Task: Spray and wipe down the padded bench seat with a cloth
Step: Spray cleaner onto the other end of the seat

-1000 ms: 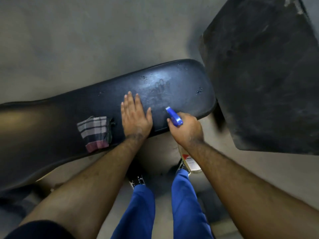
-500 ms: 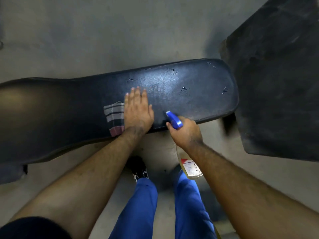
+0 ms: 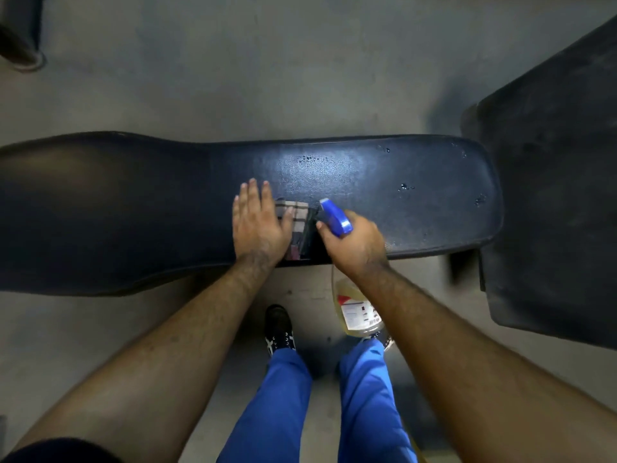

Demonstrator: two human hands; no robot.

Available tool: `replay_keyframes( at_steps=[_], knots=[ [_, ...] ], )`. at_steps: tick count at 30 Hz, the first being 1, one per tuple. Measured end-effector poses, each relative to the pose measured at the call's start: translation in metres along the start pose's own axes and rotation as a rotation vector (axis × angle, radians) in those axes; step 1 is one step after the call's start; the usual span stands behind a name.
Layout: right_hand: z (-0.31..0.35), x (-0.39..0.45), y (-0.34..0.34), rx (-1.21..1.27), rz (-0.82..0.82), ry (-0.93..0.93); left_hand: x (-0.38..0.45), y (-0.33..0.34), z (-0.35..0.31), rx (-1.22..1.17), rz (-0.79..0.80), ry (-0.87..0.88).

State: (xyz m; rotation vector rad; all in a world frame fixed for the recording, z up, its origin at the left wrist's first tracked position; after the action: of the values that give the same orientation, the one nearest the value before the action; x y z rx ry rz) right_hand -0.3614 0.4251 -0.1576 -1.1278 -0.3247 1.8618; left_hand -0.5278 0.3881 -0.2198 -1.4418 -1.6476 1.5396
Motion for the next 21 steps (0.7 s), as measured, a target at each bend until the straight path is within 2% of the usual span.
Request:
replay_keyframes(
  at_steps=[5, 8, 12, 16, 21],
  knots=[
    [0.014, 0.015, 0.005, -0.086, -0.007, 0.063, -0.001, 0.012, 0.014, 0.022, 0.056, 0.023],
    [0.016, 0.011, 0.004, -0.101, -0.014, 0.040, -0.003, 0.007, 0.013, 0.001, 0.096, 0.016],
    [0.037, 0.003, -0.004, -0.068, -0.009, -0.015, -0.002, -0.018, 0.028, -0.132, 0.141, 0.086],
    [0.088, 0.000, -0.013, -0.061, -0.035, -0.082, -0.001, -0.060, 0.062, -0.121, 0.092, 0.069],
    [0.170, 0.002, -0.012, 0.064, -0.039, -0.185, 0.006, -0.103, 0.107, -0.071, 0.115, -0.005]
  ],
)
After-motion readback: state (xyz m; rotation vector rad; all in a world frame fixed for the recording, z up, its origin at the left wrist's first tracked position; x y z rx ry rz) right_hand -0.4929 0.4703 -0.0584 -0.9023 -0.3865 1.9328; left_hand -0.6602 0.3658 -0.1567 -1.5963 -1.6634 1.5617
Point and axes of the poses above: each hand's wrist, its own x-axis towards the middle knuckle, its own y-axis out of the palm, z = x × y, the point moved 2 cm from there along x, towards the middle knuckle, and after that the axes turned 8 degrees about z, right-handed, at the moved point
